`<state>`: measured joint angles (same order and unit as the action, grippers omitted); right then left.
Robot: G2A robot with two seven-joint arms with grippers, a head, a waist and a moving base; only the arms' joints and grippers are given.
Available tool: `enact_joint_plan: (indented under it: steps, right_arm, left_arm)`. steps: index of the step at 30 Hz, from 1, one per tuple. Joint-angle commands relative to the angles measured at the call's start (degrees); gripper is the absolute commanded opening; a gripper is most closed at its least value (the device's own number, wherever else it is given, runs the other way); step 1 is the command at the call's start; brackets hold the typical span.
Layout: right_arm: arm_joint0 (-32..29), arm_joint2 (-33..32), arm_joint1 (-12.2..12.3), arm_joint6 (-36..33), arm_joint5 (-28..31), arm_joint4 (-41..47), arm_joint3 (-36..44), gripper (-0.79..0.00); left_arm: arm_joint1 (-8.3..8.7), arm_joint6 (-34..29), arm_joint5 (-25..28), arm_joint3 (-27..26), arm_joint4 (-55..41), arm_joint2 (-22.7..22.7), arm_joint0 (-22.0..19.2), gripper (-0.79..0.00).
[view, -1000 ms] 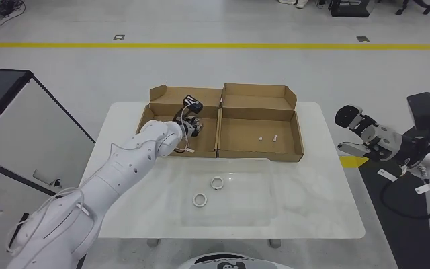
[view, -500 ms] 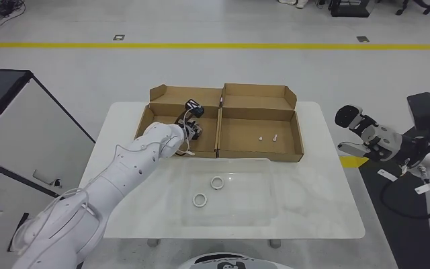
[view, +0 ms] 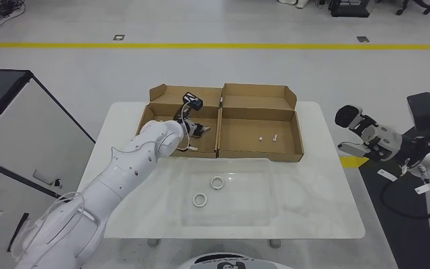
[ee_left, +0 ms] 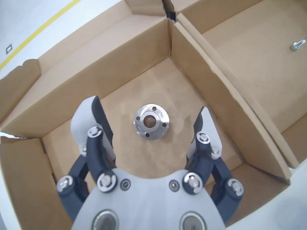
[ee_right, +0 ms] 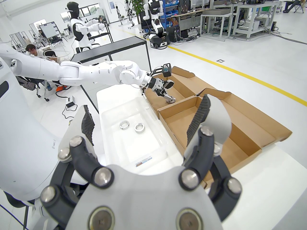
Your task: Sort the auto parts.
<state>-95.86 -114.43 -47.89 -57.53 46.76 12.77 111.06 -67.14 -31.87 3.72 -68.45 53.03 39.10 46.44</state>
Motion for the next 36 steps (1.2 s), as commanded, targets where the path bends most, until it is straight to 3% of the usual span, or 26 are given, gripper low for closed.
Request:
enact_joint_plan:
  steps: [1,13,21,23,36]
  right_arm:
    - [0.00,0.00,0.00,0.00,0.00,0.00,0.00,0.000]
    - [0.00,0.00,0.00,0.00,0.00,0.00,0.00,0.000]
    - [0.00,0.00,0.00,0.00,0.00,0.00,0.00,0.000]
    - [0.00,0.00,0.00,0.00,0.00,0.00,0.00,0.000]
    - [0.00,0.00,0.00,0.00,0.00,0.00,0.00,0.000]
  left_arm:
    - [0.67,-0.74,0.23,-3.16,-0.09,1.95,1.25,0.000]
    - [4.74,-11.28,3.51,-28.96,-0.91,12.21,13.09,0.000]
    - [5.88,-16.56,2.56,-42.80,-2.08,14.96,20.34,0.000]
    - [5.88,-16.66,1.26,-45.07,-3.24,15.07,21.83,0.000]
    - [5.88,-16.66,1.26,-45.07,-3.24,15.07,21.83,0.000]
